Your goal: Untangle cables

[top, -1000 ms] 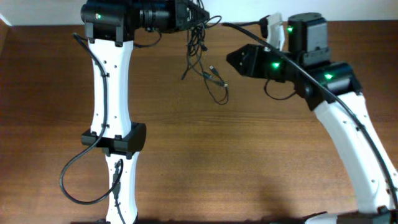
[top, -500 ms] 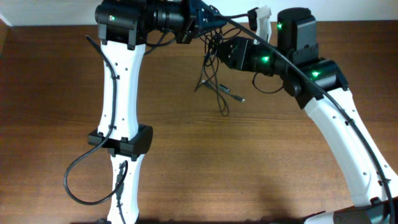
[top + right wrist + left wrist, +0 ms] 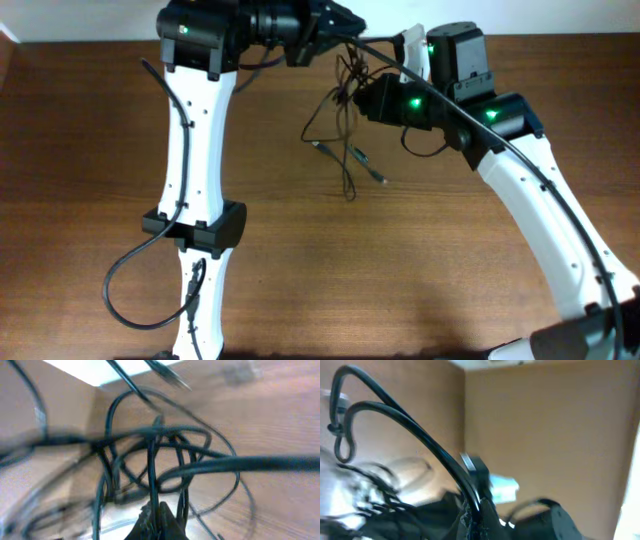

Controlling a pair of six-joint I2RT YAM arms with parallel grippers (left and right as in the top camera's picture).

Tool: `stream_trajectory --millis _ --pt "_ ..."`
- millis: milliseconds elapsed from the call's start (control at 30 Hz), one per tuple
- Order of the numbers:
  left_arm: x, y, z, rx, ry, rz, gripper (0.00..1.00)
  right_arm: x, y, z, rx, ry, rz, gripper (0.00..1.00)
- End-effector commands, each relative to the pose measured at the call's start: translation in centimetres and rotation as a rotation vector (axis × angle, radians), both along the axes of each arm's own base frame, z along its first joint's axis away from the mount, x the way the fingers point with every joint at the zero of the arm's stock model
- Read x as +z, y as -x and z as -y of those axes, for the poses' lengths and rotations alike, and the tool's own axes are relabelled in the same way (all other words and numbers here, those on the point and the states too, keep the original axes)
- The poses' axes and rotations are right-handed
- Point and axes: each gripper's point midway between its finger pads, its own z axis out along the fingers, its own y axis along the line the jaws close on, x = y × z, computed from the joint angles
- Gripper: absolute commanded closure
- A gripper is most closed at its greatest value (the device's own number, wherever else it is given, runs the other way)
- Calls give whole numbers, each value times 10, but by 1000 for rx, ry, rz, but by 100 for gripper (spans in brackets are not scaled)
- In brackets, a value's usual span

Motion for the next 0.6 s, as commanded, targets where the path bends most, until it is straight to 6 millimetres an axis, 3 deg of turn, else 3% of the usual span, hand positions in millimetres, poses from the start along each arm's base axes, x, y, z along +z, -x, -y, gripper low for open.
stream_trajectory --millis 0,67,167,233,333,433,567 --pt "-14 -24 -29 40 -223 308 100 37 17 40 -156 116 111 96" --pt "-37 -36 -51 96 -412 352 100 61 36 63 -224 148 156 96" --pt "-76 -46 -106 255 -754 283 100 98 70 98 -291 119 218 96" --pt "-87 -44 -127 289 -866 253 100 107 84 119 -340 119 228 96" --pt "-91 -39 -128 145 -958 358 96 107 104 138 -377 129 199 96" --pt "-94 -33 -122 45 -988 417 81 91 111 132 -341 136 124 96" --pt "-97 -27 -111 -76 -972 483 76 63 107 125 -292 166 16 96"
